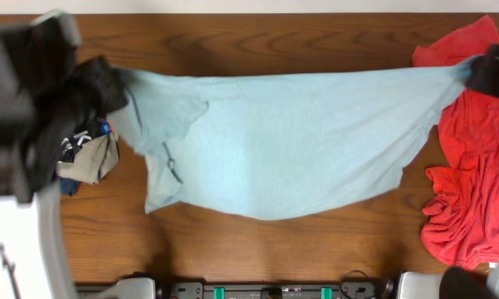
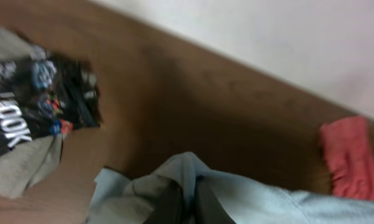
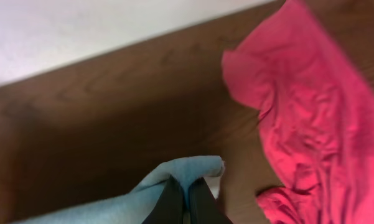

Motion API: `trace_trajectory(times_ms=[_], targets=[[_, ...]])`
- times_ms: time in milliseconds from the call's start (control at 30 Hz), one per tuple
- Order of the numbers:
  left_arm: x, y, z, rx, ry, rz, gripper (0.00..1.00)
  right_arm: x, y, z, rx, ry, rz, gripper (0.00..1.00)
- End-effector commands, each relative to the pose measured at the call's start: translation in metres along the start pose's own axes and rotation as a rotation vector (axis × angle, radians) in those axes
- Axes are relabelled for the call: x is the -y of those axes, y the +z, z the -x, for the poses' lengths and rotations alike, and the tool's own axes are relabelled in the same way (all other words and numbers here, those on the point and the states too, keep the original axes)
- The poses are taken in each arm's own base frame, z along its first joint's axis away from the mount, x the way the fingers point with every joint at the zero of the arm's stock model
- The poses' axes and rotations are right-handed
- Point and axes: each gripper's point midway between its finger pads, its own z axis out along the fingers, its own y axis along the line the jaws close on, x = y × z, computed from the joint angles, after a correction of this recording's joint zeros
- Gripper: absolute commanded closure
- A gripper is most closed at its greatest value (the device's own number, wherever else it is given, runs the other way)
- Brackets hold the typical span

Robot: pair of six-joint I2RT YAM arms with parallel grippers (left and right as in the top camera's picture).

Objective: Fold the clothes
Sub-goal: 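Lay the stretched shirt flat on the table with both grippers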

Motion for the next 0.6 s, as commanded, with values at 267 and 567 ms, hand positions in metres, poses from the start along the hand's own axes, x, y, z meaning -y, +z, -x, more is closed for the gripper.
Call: trace_trajectory(times_ms=[267, 567], targets=[[0.0, 0.145, 0.077, 0.088, 0.061, -0.024, 0.94, -0.011, 0.115, 0.068, 0.124, 0.086, 0.059, 0.99], [0.068, 0.027, 0.214, 0.647, -0.036, -0.34, 0.94, -0.023, 0.022, 0.173, 0.587, 0.095, 0.128, 0.99]])
